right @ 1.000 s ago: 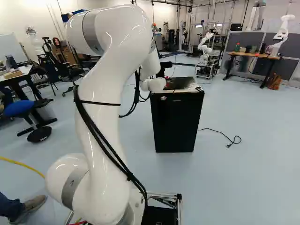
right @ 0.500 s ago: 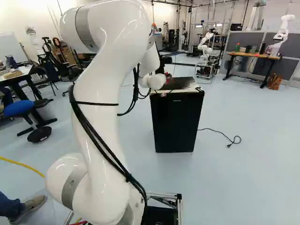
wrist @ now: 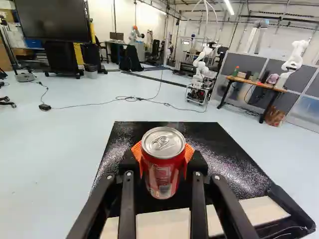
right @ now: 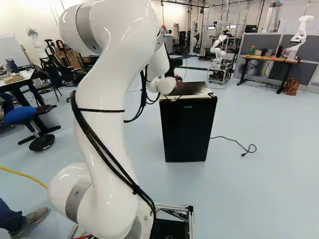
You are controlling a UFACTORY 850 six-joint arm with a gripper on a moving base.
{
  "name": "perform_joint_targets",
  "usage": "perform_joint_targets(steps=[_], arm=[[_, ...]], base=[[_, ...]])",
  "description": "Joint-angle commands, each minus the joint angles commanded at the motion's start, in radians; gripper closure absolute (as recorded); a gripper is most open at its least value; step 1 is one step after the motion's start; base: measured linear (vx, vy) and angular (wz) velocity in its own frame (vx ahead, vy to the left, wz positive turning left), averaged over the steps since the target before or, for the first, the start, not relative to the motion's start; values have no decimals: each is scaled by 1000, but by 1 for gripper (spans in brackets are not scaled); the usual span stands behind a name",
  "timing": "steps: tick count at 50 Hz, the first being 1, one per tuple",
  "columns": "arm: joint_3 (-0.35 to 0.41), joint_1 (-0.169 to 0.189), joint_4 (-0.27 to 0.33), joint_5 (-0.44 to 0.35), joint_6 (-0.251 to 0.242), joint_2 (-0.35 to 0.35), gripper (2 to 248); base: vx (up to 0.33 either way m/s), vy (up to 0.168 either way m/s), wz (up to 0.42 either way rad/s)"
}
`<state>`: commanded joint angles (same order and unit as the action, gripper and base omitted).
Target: Grab a drink from the fridge
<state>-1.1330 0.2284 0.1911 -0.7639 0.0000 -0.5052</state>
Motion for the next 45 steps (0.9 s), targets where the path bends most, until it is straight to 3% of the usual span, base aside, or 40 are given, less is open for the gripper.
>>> perform_joint_targets(steps=[23, 45], arm=[[78, -17, -14, -8, 0, 58, 152], [209, -46, -38, -22, 0, 157, 152]], base=[[0, 0, 0], [0, 0, 0]])
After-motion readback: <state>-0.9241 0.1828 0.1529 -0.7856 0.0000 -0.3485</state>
